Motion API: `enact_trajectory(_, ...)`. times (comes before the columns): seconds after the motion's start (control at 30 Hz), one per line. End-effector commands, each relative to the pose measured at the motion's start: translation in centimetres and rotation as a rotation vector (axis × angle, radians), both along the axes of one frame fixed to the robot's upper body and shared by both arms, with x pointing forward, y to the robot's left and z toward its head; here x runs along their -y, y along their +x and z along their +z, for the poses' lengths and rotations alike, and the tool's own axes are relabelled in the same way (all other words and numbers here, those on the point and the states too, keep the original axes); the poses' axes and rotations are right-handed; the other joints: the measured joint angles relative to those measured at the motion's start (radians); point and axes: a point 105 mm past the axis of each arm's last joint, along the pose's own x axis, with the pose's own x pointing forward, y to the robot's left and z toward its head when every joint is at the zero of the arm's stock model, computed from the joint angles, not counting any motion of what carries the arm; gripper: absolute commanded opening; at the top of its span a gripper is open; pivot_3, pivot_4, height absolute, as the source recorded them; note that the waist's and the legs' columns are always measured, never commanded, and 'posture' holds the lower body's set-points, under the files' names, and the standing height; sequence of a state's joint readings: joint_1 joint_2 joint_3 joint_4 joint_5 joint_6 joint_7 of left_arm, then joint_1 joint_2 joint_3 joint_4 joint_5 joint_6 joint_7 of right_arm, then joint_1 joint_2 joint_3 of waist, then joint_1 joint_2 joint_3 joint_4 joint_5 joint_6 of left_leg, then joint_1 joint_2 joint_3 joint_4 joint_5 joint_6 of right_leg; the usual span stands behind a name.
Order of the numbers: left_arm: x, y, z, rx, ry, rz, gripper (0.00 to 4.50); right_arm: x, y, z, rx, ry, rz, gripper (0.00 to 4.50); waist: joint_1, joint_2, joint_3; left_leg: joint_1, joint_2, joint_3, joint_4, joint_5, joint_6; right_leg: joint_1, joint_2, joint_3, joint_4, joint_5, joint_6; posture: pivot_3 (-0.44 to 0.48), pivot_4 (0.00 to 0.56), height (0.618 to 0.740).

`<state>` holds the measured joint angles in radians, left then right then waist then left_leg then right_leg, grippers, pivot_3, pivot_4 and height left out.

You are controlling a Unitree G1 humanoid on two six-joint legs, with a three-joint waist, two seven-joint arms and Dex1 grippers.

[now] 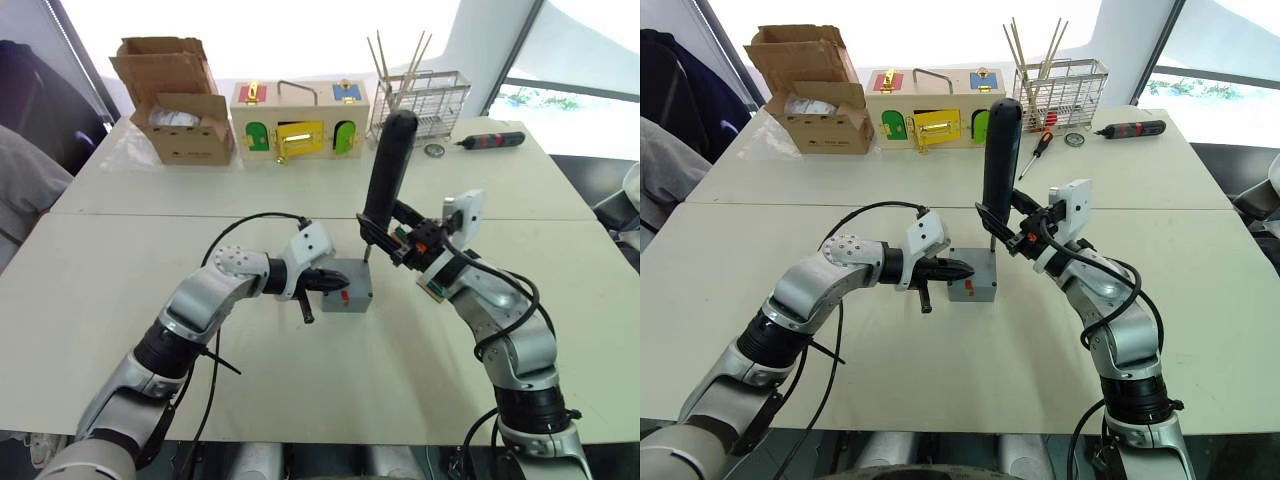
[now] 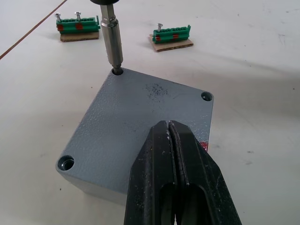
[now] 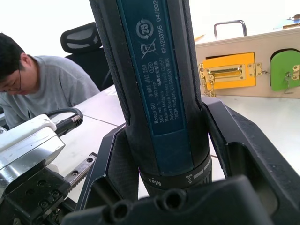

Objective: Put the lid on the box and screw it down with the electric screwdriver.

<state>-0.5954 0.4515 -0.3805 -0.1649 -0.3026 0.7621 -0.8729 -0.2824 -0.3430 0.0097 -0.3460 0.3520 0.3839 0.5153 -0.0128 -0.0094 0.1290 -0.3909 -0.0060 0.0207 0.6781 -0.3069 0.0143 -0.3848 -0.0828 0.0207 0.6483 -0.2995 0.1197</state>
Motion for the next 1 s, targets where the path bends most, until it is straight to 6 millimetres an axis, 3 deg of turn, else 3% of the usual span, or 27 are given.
enact_trajectory(0.03, -0.3, -0.5, -2.1, -0.046, 0.074, 0.002, 0.0, -1.2, -0.5, -4.5, -0.17, -0.055, 0.053, 1.88, 0.0, 0.0, -0.002, 0.0, 0.0, 0.0, 0.0, 0.0, 0.0, 0.0, 0.0, 0.0, 0.0, 0.0, 0.0, 0.0, 0.15, 0.74)
enact_trajectory(0.73, -0.4, -0.4, -2.5, -0.049, 0.091, 0.01, 0.0, -0.4, -0.3, -5.9, -0.211, -0.079, -0.005, 1.88, 0.0, -0.002, -0.008, 0.002, 0.0, 0.0, -0.003, 0.0, 0.0, 0.002, -0.005, 0.0, -0.003, -0.001, -0.002, 0.0, 0.15, 0.74)
enact_trajectory(0.9, -0.4, -0.4, -2.7, -0.055, 0.093, 0.017, 0.0, -0.4, -0.4, -6.2, -0.219, -0.082, -0.007, 1.88, -0.001, -0.002, -0.011, 0.02, 0.0, 0.0, -0.016, 0.0, -0.001, 0.02, -0.006, -0.001, -0.017, -0.002, -0.004, 0.0, 0.15, 0.74)
enact_trajectory(1.0, -0.4, -0.4, -2.9, -0.061, 0.095, 0.018, 0.0, -0.4, -0.5, -6.5, -0.227, -0.092, -0.009, 1.88, -0.002, -0.003, -0.013, 0.02, 0.0, 0.0, -0.017, 0.0, -0.002, 0.02, -0.008, -0.001, -0.019, -0.003, -0.005, 0.0, 0.15, 0.74)
